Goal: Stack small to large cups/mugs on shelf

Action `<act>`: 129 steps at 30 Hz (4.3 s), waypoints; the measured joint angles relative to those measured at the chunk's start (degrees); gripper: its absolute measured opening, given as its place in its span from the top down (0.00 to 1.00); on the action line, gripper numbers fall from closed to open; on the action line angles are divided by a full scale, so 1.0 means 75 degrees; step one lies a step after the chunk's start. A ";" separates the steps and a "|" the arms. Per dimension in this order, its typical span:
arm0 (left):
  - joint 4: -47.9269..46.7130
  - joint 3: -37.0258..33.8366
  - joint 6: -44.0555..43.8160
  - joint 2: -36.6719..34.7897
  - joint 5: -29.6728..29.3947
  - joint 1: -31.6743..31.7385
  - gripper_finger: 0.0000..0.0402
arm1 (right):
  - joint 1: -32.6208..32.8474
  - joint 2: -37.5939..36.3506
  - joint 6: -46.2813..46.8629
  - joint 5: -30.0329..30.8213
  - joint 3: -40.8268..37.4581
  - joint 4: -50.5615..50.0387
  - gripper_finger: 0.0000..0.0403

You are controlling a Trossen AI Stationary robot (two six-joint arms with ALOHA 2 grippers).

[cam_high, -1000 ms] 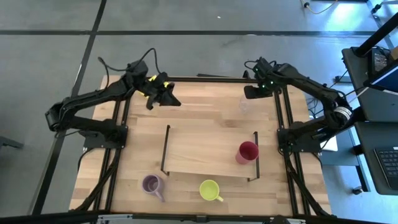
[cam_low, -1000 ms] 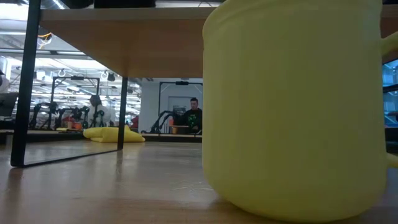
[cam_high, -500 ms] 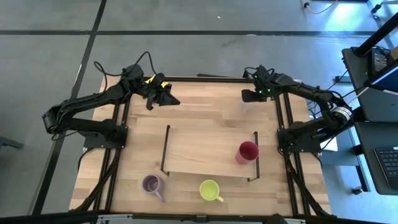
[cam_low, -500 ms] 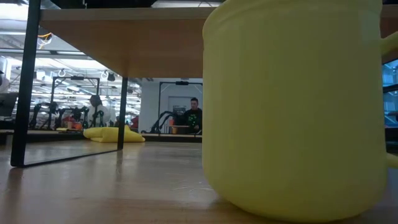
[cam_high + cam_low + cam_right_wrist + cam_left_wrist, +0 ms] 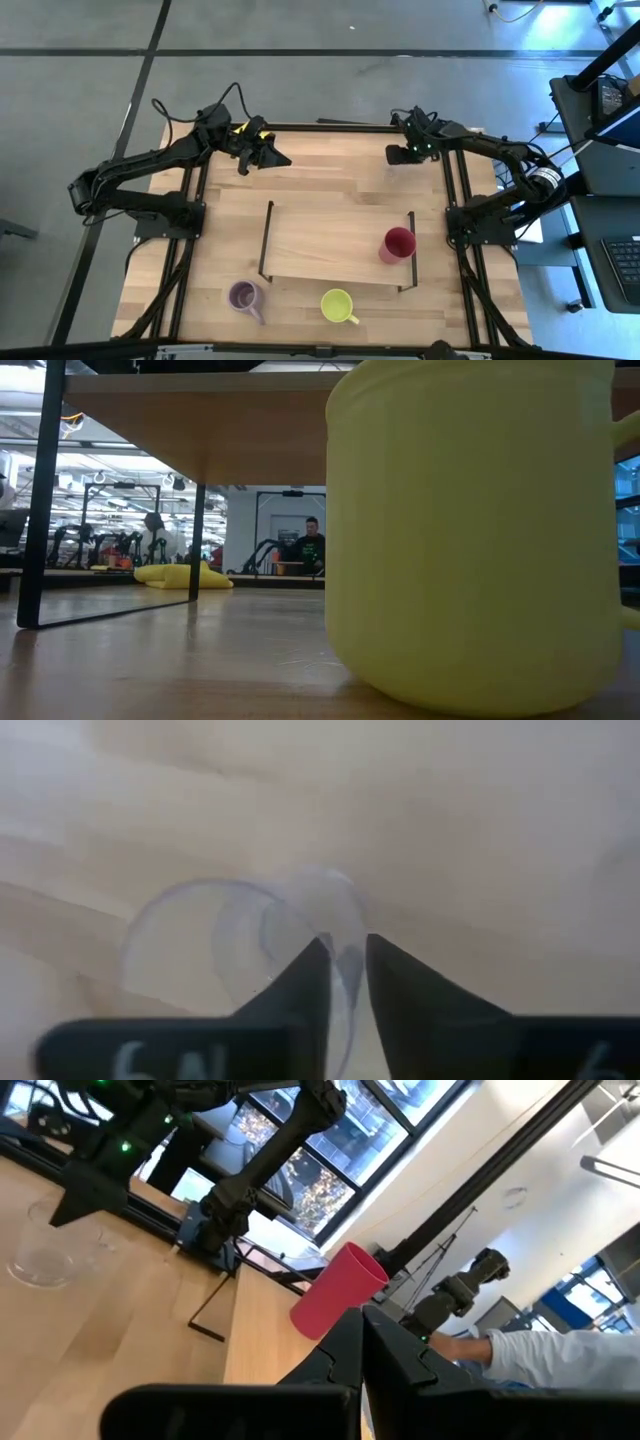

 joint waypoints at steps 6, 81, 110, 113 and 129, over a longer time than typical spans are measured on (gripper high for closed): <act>-0.0064 0.0000 0.0157 0.0000 -0.0213 0.0000 1.00 | 0.0000 -0.0003 -0.0381 -0.0034 0.0687 0.0074 0.98; -0.6292 0.2696 0.3985 0.0160 0.1588 -0.0637 1.00 | 0.6723 0.5306 -0.4075 -0.1524 1.1504 -0.4991 0.78; -0.6384 0.2687 0.4116 0.0369 0.0750 -0.2382 0.91 | 0.6008 0.5222 -0.2801 -0.1461 1.1738 -0.4036 0.67; -0.6171 0.2696 0.3978 0.0652 0.0381 -0.2574 0.87 | 0.5802 0.5146 -0.2610 -0.1163 1.1745 -0.4027 0.58; -0.5695 0.2687 0.1577 0.1816 -0.2211 -0.3713 0.72 | 0.4511 0.3464 -0.2655 0.0980 1.1735 -0.4069 0.46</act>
